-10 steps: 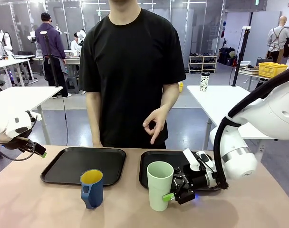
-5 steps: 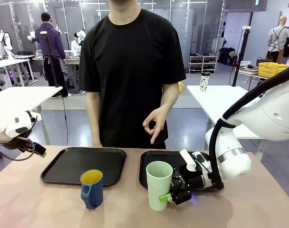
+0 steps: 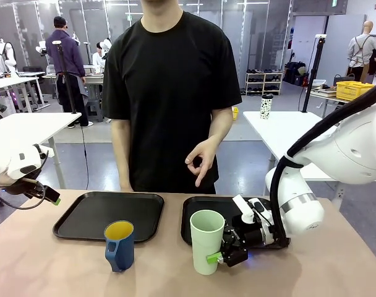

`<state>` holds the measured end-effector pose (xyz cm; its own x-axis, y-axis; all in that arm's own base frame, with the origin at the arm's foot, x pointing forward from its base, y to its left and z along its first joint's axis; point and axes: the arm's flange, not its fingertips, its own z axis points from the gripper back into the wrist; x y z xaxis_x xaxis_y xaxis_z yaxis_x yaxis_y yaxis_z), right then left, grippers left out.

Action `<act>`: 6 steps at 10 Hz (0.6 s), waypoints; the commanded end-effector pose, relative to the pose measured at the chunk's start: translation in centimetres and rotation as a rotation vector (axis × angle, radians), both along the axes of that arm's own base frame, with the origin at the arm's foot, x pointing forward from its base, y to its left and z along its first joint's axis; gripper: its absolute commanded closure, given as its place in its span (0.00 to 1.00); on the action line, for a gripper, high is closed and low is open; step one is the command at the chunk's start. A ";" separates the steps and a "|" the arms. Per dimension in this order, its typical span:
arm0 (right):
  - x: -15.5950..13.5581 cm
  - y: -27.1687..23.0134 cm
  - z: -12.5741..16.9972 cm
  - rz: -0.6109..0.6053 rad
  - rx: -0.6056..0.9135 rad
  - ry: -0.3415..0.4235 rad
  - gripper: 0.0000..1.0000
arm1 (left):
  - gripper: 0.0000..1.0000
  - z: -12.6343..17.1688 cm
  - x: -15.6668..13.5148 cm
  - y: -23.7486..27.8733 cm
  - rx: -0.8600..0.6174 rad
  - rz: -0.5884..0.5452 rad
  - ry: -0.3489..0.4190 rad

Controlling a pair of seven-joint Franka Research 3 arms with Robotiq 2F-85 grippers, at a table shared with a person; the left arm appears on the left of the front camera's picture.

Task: Sort and store the cups by type.
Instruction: Pick up the Reusable plastic cup.

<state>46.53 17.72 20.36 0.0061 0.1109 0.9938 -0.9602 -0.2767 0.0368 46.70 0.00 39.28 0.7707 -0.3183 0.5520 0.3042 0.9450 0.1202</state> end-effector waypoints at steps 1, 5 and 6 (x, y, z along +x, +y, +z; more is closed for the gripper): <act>0.3 0.2 -0.4 0.030 0.023 -0.028 0.00 | 0.00 0.0 0.0 0.1 0.010 -0.003 -0.002; 0.4 0.6 -0.6 0.045 0.020 -0.054 0.17 | 0.00 0.0 0.0 0.1 0.010 -0.003 -0.002; 0.5 0.5 -0.5 0.049 0.019 -0.054 0.23 | 0.00 0.0 0.0 0.1 0.010 -0.003 -0.002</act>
<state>46.88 18.05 20.14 -0.0046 0.1025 0.9947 -0.9530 -0.3017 0.0266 46.70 0.00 39.28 0.7707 -0.3183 0.5520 0.3043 0.9450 0.1202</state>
